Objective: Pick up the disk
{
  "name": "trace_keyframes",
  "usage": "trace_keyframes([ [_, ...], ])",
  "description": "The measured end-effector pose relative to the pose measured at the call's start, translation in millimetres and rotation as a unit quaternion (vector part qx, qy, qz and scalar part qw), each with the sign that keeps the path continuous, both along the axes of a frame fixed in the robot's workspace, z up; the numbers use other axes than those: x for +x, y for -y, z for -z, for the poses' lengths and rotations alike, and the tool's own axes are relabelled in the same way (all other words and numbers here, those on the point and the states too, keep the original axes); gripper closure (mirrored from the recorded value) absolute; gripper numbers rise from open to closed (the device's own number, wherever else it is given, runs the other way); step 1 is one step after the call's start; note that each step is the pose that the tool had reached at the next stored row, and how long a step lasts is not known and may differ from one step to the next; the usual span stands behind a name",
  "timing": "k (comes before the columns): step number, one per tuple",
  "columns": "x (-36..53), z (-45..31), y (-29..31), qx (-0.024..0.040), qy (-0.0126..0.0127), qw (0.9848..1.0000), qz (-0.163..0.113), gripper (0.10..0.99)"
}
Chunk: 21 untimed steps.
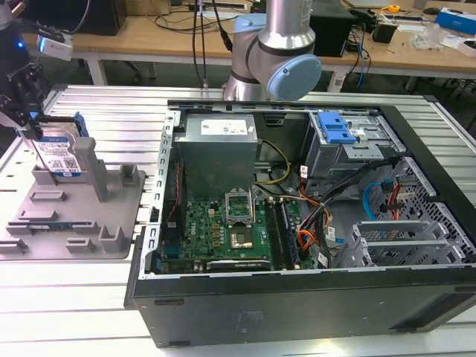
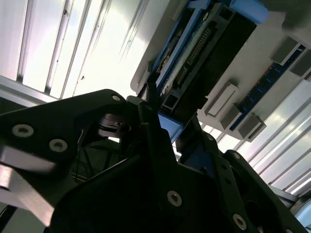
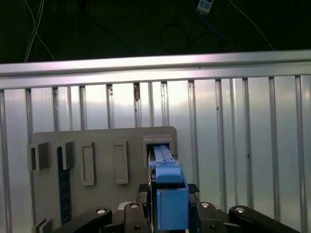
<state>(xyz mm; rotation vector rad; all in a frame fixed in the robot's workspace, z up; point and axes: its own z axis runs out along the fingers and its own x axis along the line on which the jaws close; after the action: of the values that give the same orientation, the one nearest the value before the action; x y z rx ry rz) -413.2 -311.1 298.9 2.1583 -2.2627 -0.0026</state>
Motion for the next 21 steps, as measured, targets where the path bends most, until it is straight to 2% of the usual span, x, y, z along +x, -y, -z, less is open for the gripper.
trace_keyframes([
  [8,0.0,3.3,0.1,-0.0002,-0.0003,1.0,0.0,0.718],
  [11,0.0,3.9,0.0,0.0,-0.0001,1.0,0.0,0.718],
  [13,0.1,2.5,0.0,0.0004,0.001,1.0,0.0,0.718],
  [15,-0.1,-3.1,0.0,0.0,-0.0001,1.0,0.0,0.718],
  [17,0.0,-10.8,0.1,0.0,0.0001,1.0,0.0,0.718],
  [18,0.0,-18.9,0.1,0.0,0.0,1.0,0.0,0.718],
  [20,0.0,-27.9,0.1,-0.0001,0.0,1.0,0.0,0.718],
  [21,0.0,-35.0,0.1,0.0,0.0,1.0,0.0,0.718],
])
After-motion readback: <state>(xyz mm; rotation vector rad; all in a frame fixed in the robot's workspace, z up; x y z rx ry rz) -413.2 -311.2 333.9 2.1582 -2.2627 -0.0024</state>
